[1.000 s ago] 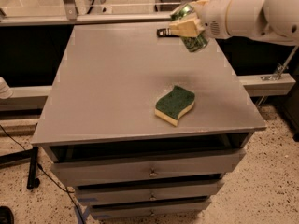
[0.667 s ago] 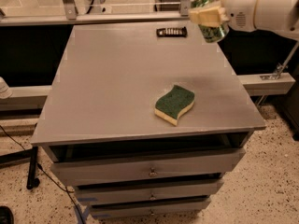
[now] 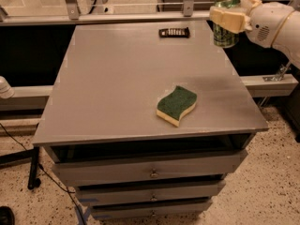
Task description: Place green can upright
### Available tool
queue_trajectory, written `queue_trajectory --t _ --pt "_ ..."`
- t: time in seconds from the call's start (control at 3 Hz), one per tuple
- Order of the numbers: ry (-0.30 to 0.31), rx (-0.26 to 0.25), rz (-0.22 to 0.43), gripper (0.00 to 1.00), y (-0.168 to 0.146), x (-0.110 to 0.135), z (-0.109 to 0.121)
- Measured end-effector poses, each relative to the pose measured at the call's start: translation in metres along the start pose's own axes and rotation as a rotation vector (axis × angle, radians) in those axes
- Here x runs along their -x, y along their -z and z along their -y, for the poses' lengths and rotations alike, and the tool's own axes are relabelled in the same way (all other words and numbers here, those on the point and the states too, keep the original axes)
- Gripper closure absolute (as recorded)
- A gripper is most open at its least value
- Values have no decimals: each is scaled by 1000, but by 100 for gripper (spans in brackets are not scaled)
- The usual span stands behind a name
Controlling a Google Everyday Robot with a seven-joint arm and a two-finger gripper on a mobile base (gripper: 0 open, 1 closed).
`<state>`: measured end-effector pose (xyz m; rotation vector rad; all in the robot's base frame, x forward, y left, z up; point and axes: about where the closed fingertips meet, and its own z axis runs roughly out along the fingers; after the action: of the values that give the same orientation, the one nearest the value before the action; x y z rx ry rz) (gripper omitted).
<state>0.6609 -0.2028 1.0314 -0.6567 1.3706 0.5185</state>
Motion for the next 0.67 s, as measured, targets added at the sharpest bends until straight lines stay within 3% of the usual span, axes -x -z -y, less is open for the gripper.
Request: queue_trajectory --t 0.33,0.67 --pt "-121 -3 96 100 7 -18 9" --pt "-202 9 111 100 18 -41 13"
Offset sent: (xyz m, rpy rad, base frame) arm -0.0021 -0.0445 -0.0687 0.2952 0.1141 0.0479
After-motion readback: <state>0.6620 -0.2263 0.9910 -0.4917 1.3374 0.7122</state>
